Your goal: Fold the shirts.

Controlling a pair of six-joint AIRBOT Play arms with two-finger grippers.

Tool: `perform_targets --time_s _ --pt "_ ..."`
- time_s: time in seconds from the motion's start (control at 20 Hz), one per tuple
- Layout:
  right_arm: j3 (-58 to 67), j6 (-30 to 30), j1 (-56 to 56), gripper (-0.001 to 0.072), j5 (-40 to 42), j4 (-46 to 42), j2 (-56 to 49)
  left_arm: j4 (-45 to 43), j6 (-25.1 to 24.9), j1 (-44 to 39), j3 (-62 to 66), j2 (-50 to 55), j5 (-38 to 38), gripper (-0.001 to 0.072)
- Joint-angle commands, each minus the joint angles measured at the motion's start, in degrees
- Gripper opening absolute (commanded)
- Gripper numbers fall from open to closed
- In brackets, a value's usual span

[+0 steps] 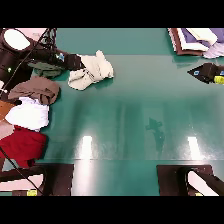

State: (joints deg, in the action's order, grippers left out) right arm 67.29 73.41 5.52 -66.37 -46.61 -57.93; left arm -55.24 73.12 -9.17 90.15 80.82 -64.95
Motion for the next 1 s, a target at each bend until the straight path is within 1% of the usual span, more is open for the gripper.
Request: perform_targets --time_s 0.0,0.55,0.6,0.7,0.75,0.8,0.85,0.95 --pt "-0.1 0.0 0.0 0.0015 0.1 0.1 -0.1 0.0 0.0 0.0 0.0 0.0 0.0 0.0027" --pt "-0.4 0.0 0.0 0.0014 0.5 0.1 -0.2 0.0 0.0 0.0 -0.1 0.1 0.0 0.0027" --pt "-0.4 0.0 -0.1 0.0015 1.6 0.2 -0.2 0.6 0.2 0.0 -0.1 0.1 0.2 0.0027" --pt "-0.4 0.0 0.0 0.0015 6.9 0.0 -0.2 1.8 0.1 0.0 -0.1 0.1 2.1 0.0028" --pt "-0.4 0.0 0.0 0.0015 9.7 0.1 -0.2 1.5 -0.1 0.0 -0.1 0.3 3.4 0.0098" --pt "-0.4 0.1 0.0 0.0015 12.0 0.1 -0.2 0.5 0.0 0.0 -0.4 0.5 5.5 0.0437" --pt "-0.4 0.1 0.0 0.0015 13.1 0.3 -0.2 -0.3 0.7 0.0 -0.6 0.9 7.5 0.0623" --pt "-0.4 0.1 0.0 0.0015 12.3 3.8 -0.2 -1.0 2.1 0.0 -0.5 3.1 11.0 0.0622"
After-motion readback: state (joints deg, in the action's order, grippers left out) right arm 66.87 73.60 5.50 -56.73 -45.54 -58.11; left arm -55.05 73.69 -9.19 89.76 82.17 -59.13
